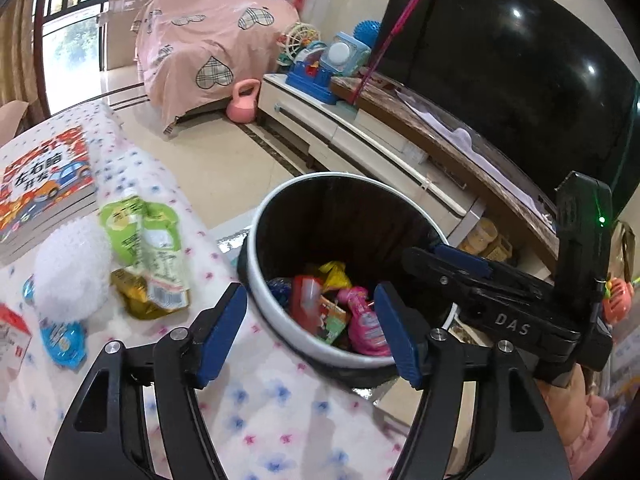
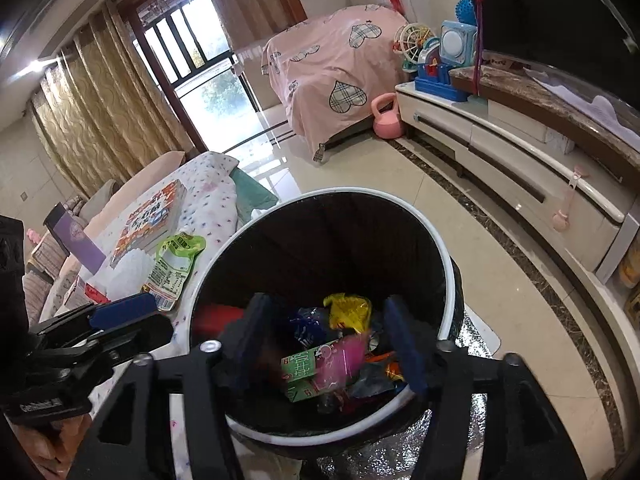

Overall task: Collect trash
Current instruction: 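Move both open tools back over the table toward the carton and foam net, then grasp the red-and-white milk carton with the left tool while the right tool grasps the white foam net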

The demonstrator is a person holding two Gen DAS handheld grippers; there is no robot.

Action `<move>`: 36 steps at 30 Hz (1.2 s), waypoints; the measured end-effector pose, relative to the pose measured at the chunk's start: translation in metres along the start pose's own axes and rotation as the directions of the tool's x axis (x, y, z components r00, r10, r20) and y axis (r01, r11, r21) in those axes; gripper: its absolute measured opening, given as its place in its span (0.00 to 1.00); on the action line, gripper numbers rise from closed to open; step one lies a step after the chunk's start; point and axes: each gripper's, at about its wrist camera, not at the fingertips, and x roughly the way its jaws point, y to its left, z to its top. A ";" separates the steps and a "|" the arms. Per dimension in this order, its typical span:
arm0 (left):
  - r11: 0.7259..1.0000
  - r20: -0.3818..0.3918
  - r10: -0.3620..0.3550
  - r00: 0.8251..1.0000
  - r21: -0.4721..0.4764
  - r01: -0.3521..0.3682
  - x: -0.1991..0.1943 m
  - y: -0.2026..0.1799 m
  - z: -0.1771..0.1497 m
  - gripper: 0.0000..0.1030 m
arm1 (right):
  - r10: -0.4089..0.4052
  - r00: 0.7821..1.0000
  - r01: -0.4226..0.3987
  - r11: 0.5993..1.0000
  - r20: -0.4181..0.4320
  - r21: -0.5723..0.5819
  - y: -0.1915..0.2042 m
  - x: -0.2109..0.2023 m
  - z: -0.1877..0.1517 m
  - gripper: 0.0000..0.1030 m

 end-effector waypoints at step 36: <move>0.903 0.018 0.239 0.971 -0.372 -0.216 -0.117 0.169 -0.118 0.72 | 0.236 0.972 -0.234 0.967 0.011 -0.099 0.163 0.000 -0.065 0.87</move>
